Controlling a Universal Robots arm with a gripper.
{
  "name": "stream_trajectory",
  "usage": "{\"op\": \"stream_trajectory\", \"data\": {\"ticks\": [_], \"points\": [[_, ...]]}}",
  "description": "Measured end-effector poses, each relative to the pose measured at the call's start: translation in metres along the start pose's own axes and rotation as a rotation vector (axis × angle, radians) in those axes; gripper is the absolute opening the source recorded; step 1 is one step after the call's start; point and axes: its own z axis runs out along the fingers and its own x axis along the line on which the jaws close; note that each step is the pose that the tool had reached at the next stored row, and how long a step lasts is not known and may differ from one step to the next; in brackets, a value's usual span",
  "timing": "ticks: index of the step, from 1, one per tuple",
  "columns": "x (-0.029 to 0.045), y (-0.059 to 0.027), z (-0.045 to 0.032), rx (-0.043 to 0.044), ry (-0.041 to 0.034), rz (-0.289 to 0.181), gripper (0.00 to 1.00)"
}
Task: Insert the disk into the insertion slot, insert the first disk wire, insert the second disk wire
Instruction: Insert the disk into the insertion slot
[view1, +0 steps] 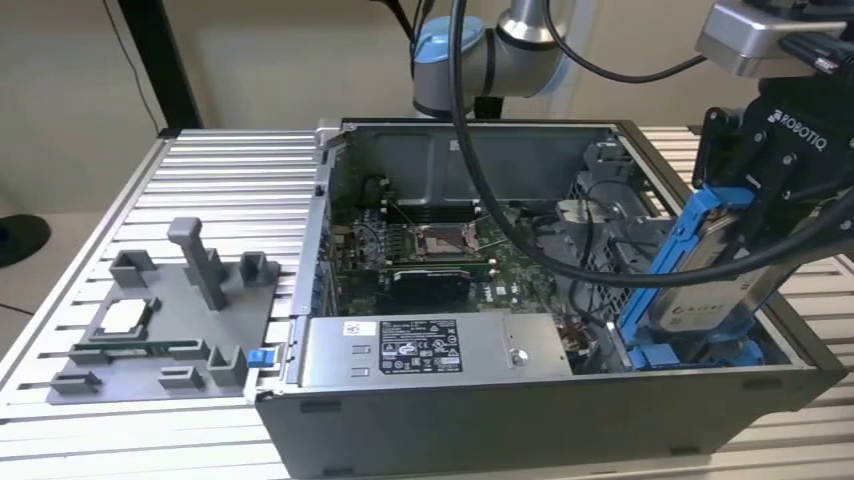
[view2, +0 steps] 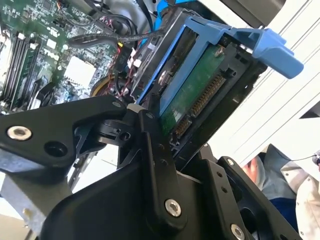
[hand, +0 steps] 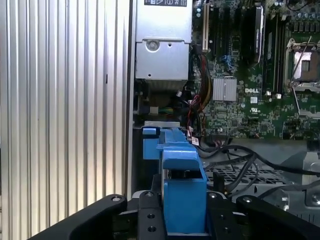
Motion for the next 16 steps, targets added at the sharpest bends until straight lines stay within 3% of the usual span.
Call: {"op": "stream_trajectory", "data": {"ticks": [13,16], "points": [[-0.0002,-0.0015,0.0235,0.0,0.0001,-0.004,0.0],[-0.0002,-0.0016,0.0255,0.0,-0.0002,-0.004,0.0]]}}
